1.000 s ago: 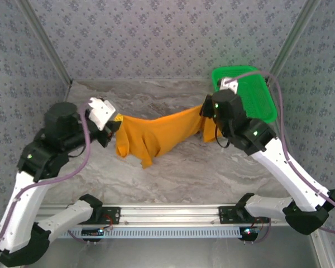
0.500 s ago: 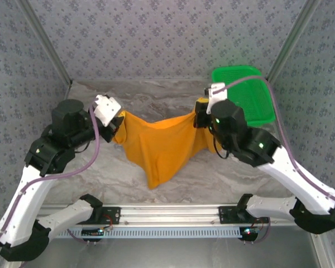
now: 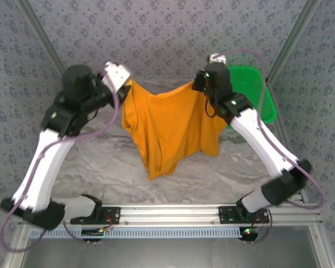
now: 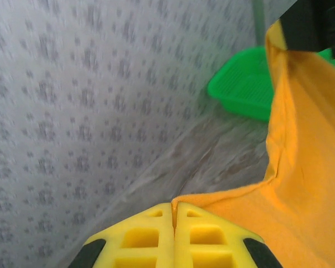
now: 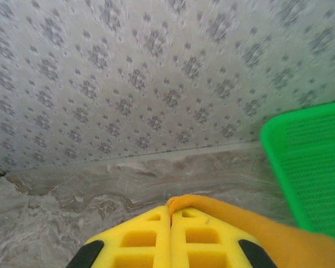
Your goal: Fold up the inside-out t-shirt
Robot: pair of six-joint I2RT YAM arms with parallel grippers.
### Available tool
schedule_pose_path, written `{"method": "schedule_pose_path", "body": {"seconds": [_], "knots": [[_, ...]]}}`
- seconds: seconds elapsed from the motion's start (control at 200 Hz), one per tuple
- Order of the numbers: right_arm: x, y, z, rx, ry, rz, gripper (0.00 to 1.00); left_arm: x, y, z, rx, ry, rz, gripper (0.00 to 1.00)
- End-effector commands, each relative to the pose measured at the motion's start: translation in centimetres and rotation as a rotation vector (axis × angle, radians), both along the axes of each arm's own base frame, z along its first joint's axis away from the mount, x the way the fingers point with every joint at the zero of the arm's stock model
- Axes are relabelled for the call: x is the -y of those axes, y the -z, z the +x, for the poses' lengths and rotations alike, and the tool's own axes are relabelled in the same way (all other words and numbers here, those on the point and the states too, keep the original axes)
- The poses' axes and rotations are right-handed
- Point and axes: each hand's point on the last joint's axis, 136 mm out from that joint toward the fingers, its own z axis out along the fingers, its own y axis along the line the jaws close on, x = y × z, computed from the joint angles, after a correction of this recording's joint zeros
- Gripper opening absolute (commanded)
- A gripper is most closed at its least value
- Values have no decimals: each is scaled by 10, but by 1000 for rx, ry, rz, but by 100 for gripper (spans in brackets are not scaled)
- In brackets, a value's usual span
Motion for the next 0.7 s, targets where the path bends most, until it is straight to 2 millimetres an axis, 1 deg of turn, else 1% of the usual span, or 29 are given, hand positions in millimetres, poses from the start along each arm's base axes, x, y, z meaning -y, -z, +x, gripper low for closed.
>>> {"method": "schedule_pose_path", "body": {"seconds": [0.0, 0.05, 0.105, 0.125, 0.195, 0.265, 0.32, 0.34, 0.355, 0.38, 0.405, 0.41, 0.43, 0.46, 0.475, 0.485, 0.495, 0.505, 0.515, 0.525, 0.53, 0.545, 0.57, 0.58, 0.585, 0.595, 0.615, 0.64, 0.695], "knots": [[-20, -55, 30, 127, -101, 154, 0, -8, -22, 40, 13, -57, -111, 0], [-21, -58, 45, 110, -108, 180, 0, -8, -26, 57, -13, -71, -154, 0], [-25, -67, 52, 88, -136, 195, 0, -6, -26, 70, -34, -80, -152, 0], [-27, -71, 53, 83, -143, 189, 0, -6, -35, 72, -25, -85, -157, 0], [-28, -89, 43, 86, -152, 166, 0, -9, -46, 75, -46, -118, -193, 0], [-31, -105, 21, 108, -173, 139, 0, -6, -64, 64, -75, -110, -301, 0], [-31, -118, -4, 140, -173, 106, 0, 2, -76, 47, -74, -79, -355, 0], [-32, -118, -12, 145, -171, 87, 0, 3, -81, 38, -58, -70, -358, 0], [-31, -122, -22, 159, -169, 77, 0, 7, -83, 33, -47, -61, -353, 0], [-30, -122, -32, 171, -158, 55, 0, 9, -89, 19, -16, -54, -340, 0], [-26, -129, -49, 201, -146, 44, 0, 10, -95, 7, 19, -54, -323, 0], [-26, -129, -49, 201, -146, 44, 0, 10, -95, 6, 24, -56, -318, 0], [-25, -131, -64, 221, -141, 35, 0, 13, -98, -4, 45, -44, -305, 0], [-23, -134, -78, 241, -135, 33, 0, 14, -105, -20, 88, -27, -286, 0], [-20, -137, -90, 256, -128, 36, 0, 14, -109, -28, 108, -16, -280, 0], [-21, -135, -91, 254, -126, 35, 0, 15, -111, -34, 120, -4, -274, 0], [-16, -138, -101, 265, -115, 46, 0, 16, -114, -40, 137, 12, -265, 0], [-14, -141, -105, 272, -113, 54, 0, 17, -117, -47, 153, 35, -257, 0], [-14, -139, -109, 270, -109, 59, 0, 19, -119, -55, 167, 63, -244, 0], [-8, -141, -118, 272, -97, 81, 0, 22, -120, -62, 179, 93, -228, 0], [-8, -141, -118, 272, -97, 81, 0, 23, -120, -66, 181, 110, -225, 0], [-1, -142, -129, 269, -85, 120, 0, 27, -121, -77, 196, 158, -200, 0], [5, -142, -139, 258, -78, 160, 0, 29, -124, -94, 210, 213, -182, 0], [9, -144, -146, 255, -76, 187, 0, 28, -125, -99, 206, 225, -177, 0], [9, -144, -146, 255, -76, 187, 0, 28, -126, -102, 207, 230, -177, 0], [12, -146, -155, 256, -82, 213, 0, 27, -129, -107, 213, 242, -179, 0], [14, -149, -162, 260, -86, 231, 0, 26, -132, -117, 217, 264, -177, 0], [17, -156, -176, 280, -99, 258, 0, 24, -138, -128, 234, 289, -178, 0], [23, -166, -194, 308, -102, 289, 0, 18, -150, -149, 281, 324, -196, 0]]}}
